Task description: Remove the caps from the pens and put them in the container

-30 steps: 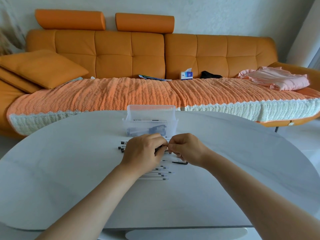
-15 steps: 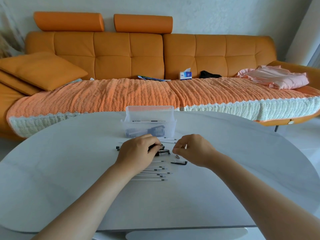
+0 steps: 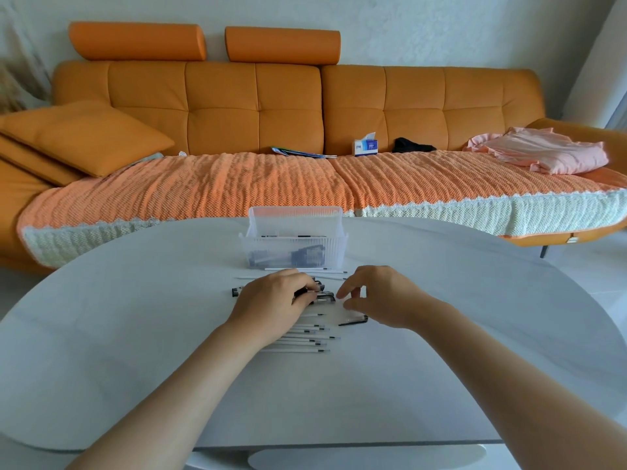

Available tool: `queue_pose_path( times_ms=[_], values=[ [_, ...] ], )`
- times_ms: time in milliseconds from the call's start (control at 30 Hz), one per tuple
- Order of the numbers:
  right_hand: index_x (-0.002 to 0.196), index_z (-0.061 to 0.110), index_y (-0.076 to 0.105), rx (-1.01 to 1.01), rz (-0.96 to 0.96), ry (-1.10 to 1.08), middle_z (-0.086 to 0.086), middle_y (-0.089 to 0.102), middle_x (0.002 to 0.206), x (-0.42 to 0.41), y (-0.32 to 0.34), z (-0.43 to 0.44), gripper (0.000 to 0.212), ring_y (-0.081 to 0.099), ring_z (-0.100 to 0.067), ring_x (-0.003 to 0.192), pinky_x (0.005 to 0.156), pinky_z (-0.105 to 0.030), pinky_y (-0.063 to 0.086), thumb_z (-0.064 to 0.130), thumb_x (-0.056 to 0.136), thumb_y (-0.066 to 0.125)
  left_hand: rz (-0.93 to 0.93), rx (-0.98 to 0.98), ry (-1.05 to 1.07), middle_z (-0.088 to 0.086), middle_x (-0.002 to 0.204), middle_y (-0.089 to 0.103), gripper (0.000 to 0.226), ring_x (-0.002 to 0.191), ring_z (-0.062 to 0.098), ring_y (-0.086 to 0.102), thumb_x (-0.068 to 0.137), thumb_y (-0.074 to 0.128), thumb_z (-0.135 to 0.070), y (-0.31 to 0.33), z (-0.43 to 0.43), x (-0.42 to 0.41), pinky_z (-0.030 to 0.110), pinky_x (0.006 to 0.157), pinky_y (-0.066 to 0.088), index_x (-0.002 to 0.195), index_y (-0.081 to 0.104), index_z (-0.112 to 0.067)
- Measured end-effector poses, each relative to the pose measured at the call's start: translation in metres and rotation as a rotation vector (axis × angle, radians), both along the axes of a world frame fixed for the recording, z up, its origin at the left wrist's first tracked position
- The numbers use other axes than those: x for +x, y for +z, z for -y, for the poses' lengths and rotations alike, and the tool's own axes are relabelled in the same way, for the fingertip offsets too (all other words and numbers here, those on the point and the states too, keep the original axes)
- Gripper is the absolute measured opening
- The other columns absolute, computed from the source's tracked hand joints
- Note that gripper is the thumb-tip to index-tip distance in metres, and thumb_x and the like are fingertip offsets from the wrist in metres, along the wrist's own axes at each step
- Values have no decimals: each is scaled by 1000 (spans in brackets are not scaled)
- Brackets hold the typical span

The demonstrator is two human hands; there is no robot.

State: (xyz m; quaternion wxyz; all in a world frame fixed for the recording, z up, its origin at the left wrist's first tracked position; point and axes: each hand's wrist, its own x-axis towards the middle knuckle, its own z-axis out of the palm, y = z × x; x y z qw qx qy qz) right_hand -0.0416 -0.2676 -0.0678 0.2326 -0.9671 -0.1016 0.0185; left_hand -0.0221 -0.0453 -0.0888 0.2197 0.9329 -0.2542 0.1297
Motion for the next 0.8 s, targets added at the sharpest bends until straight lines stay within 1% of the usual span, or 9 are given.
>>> queue_pose_path(
  times_ms=[133,233,367,467,533,600,700,800],
  values=[
    [104,37,72,-54,0,-43,18,63,99,2,-2,5,16,56,-2,85,79,-26,51,37,90,67,-16,-2,-6,-23,108,63,18,100,3,57,94,56,-41,0,-1,1,25,78,46,109,66,-37],
    [101,37,73,-74,-28,-65,17,65,99,2,-5,6,14,59,-6,90,80,-27,52,40,87,68,-29,-6,-11,-22,108,63,18,101,3,57,94,56,-42,-1,-1,2,25,80,46,109,66,-37],
    [90,34,74,-60,-10,-75,16,66,94,4,-4,3,6,60,-5,84,75,-26,53,34,87,69,-42,-24,-26,-21,108,64,19,99,5,57,94,57,-40,0,1,2,28,82,48,109,67,-34],
    [90,33,73,-47,28,-72,19,67,92,2,-2,2,6,62,-3,81,73,-27,55,32,88,67,-51,-47,-41,-19,106,64,18,99,6,57,94,58,-39,0,1,2,32,84,49,107,67,-32],
    [87,32,73,16,47,-72,21,69,87,2,-1,0,5,66,-4,76,70,-27,57,31,86,68,-50,-47,-43,-19,106,64,18,98,6,58,94,58,-39,0,0,3,31,84,50,108,68,-32],
    [84,32,73,70,76,-75,21,69,82,2,-1,-3,3,66,-1,73,69,-26,57,30,83,71,-49,-52,-40,-19,106,64,19,96,6,57,94,58,-39,1,-1,3,30,82,50,108,68,-32],
    [82,34,72,130,106,-61,22,69,79,3,-1,-8,3,63,1,70,68,-27,57,31,81,74,-44,-53,-41,-19,104,64,18,86,5,54,94,58,-39,1,-4,2,28,77,49,107,68,-31],
    [80,35,71,185,109,-48,25,69,77,2,-1,-12,5,63,-7,63,61,-31,58,31,81,74,-39,-53,-41,-19,99,63,17,79,4,51,94,59,-38,1,-4,2,26,71,44,105,68,-30]
  ],
)
